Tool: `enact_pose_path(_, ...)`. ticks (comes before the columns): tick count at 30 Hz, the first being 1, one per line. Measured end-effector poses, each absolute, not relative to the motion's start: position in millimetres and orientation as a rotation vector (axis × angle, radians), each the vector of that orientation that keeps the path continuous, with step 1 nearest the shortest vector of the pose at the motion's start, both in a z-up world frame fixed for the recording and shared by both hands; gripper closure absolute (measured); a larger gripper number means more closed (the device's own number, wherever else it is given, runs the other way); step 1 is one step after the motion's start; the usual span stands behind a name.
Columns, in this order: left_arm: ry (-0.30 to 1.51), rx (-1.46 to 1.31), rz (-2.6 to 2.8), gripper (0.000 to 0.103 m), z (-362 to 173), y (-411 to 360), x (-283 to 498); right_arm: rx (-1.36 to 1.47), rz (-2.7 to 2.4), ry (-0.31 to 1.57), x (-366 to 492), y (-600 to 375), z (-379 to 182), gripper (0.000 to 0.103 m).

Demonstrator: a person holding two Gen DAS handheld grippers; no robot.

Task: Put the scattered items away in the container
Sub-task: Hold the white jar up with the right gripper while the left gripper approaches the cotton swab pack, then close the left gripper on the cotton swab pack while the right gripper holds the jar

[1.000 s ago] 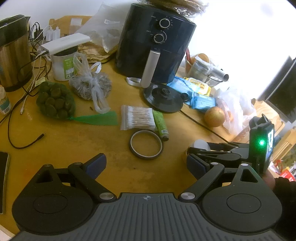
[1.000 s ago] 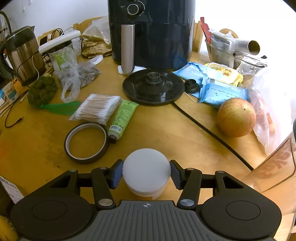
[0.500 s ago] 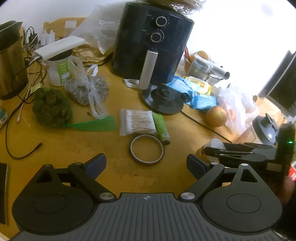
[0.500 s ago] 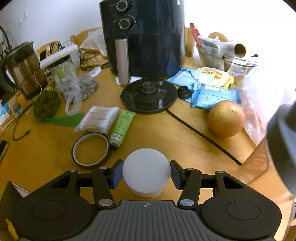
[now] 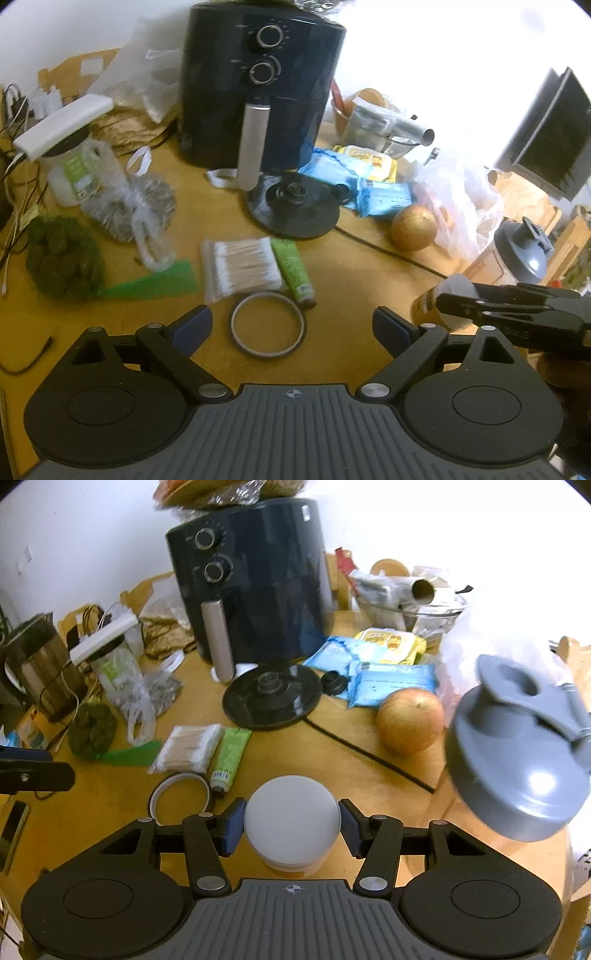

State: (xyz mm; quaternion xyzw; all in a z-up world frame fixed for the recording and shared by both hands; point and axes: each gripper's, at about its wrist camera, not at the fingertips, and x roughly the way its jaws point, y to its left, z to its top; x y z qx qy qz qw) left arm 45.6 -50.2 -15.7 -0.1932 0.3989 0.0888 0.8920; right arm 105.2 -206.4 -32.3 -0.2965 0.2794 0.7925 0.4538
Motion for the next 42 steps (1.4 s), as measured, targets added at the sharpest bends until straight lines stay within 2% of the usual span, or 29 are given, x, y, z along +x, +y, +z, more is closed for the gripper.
enact_pose_path(9,0.878,-0.360,0.200,0.008,-30,-46,71,-0.640,1.906,0.709,124,-224,-14,0.046)
enact_pose_path(42,0.989,-0.354,0.308,0.007,-106,-17,146,-0.644,1.770,0.802,161,-238,-34,0.046)
